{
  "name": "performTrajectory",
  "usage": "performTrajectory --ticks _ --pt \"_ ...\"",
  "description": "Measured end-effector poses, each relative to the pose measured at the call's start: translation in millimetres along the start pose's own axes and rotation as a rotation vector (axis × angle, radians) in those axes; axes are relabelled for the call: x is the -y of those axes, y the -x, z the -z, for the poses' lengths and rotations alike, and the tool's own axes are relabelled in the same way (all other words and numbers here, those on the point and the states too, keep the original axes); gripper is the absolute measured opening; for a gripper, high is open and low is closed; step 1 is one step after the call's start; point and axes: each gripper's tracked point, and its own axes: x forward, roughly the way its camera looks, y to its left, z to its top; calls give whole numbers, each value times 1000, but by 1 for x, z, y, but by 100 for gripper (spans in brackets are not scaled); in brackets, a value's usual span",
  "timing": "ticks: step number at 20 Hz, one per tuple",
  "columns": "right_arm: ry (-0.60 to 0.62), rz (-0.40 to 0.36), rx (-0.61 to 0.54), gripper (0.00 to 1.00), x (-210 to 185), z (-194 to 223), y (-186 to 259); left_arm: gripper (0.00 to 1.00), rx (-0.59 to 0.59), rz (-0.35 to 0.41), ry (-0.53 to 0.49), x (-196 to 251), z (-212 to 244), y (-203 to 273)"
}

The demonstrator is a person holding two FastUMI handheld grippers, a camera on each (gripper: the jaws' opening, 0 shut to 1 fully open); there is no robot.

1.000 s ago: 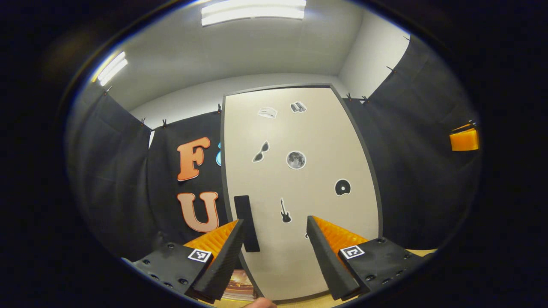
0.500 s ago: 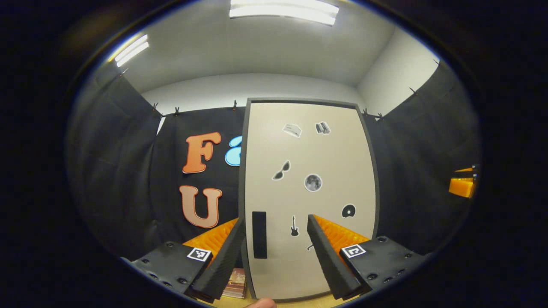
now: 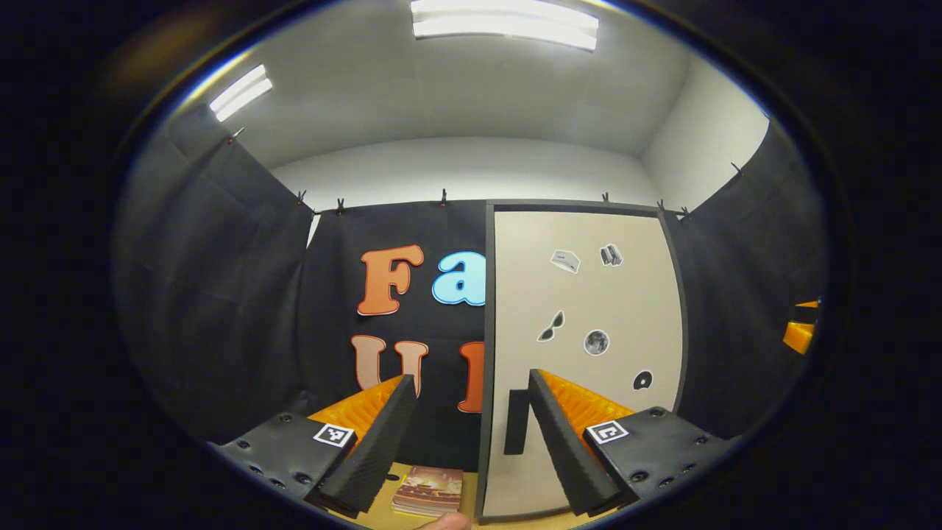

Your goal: Open the cabinet door with the right hand, grasp the bottle in the cabinet with the left hand and place it on the coaster, then close the cabinet door with the right hand.

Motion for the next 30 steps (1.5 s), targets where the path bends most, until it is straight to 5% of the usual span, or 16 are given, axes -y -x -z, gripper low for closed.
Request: performTrajectory --ticks 13,30 --pt "-10 -89 3 94 -49 9 -23 99 31 -42 -68 -32 -3 22" --pt "-26 -90 35 97 -45 6 -20 98 91 -36 -49 -26 -18 40"
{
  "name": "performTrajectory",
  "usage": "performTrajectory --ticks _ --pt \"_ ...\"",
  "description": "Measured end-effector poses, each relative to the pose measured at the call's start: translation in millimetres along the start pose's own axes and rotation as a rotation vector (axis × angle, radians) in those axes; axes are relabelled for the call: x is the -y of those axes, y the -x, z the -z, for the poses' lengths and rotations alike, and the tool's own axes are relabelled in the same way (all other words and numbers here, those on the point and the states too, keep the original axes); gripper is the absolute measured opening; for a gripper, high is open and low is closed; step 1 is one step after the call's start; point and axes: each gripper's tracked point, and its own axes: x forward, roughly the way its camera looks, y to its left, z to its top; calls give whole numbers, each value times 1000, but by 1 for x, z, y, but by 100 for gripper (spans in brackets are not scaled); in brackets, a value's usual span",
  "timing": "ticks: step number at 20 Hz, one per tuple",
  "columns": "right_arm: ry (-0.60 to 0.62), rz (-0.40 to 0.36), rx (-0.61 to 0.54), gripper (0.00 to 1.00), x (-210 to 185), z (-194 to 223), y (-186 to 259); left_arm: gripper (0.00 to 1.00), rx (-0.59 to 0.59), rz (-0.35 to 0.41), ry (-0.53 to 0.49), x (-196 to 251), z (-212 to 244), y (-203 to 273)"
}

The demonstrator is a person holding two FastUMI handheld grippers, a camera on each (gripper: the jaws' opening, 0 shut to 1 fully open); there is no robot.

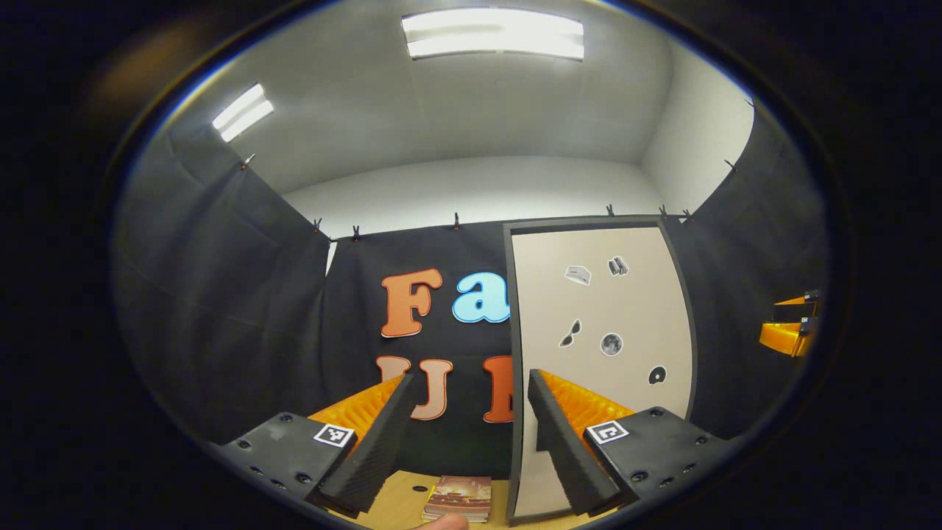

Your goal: Open the cabinet door with the right hand, grasp the bottle in the cabinet with the left hand and place it on the coaster, then close the cabinet door with the right hand.

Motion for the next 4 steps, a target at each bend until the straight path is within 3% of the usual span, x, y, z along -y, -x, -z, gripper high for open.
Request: performTrajectory --ticks 4 --pt "1 -2 2 95 4 1 5 99 13 -2 -2 4 -2 3"
